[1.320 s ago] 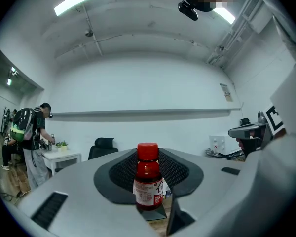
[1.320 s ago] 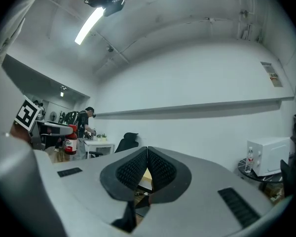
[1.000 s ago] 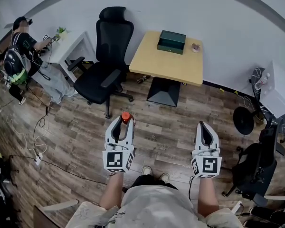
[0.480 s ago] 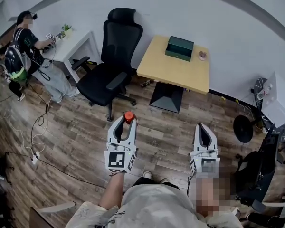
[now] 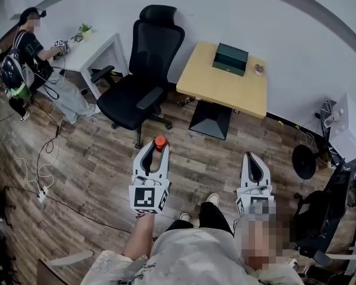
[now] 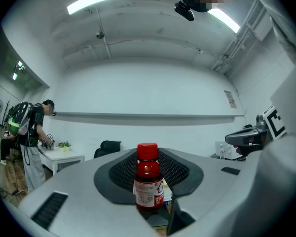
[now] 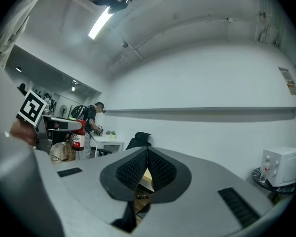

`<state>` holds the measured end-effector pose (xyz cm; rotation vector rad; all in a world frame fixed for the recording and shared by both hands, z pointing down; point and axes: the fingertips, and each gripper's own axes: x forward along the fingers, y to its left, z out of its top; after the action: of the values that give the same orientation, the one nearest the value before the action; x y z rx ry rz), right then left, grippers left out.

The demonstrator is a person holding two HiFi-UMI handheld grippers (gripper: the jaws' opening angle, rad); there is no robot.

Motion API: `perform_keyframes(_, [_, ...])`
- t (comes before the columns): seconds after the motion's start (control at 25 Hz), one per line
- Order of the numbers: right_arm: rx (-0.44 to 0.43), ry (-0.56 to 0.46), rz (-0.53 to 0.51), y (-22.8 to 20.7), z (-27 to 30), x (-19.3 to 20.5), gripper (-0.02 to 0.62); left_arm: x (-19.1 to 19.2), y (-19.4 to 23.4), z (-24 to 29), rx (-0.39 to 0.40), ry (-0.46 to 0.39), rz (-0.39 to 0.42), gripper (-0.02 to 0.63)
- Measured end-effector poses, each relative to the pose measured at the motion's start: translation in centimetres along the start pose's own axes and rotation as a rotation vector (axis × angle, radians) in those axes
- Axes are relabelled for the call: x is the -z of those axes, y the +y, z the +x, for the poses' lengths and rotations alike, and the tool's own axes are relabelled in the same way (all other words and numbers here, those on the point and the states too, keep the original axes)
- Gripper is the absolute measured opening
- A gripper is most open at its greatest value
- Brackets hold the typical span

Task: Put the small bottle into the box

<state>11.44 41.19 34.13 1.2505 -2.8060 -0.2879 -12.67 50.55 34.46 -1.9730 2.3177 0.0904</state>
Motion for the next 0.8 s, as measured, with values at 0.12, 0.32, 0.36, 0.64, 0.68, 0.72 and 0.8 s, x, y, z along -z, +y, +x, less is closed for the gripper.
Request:
perform_keyframes(0.12, [-0.009, 0.001, -0.003, 0.4, 1.0, 0.1, 0.015, 0.4, 0.7, 0.5, -0.005, 0.002, -0.001, 0.137])
perform_keyframes(0.32, [-0.027, -0.003, -0.001, 0.1, 2.9, 1.0, 0.017, 1.0, 0.8, 1.9, -0.007, 0.006, 0.01, 0.137])
perform_keyframes(0.36, [-0.031, -0.004, 0.001, 0.1, 3.3, 1.1, 0.017, 1.1, 0.8, 2.2, -0.006, 0.006, 0.013, 0.137])
perform_keyframes(0.64, [-0.031, -0.018, 0.002, -1.9, 6.5, 1.9, 0.017, 2.0, 0.6, 5.9, 0.006, 0.01, 0.03, 0.137])
perform_keyframes(0.68, [-0.023, -0.018, 0.008, -2.5, 6.9, 2.1, 0.015, 2.1, 0.4, 6.7, 0.008, 0.012, 0.028, 0.137])
perform_keyframes(0.72, [-0.017, -0.018, 0.012, -3.2, 7.3, 2.3, 0.015, 2.2, 0.2, 7.4, 0.01, 0.013, 0.026, 0.137])
perform_keyframes(0.8, [-0.01, -0.017, 0.019, -4.2, 8.2, 2.6, 0.015, 2.4, 0.1, 8.8, 0.01, 0.017, 0.023, 0.137])
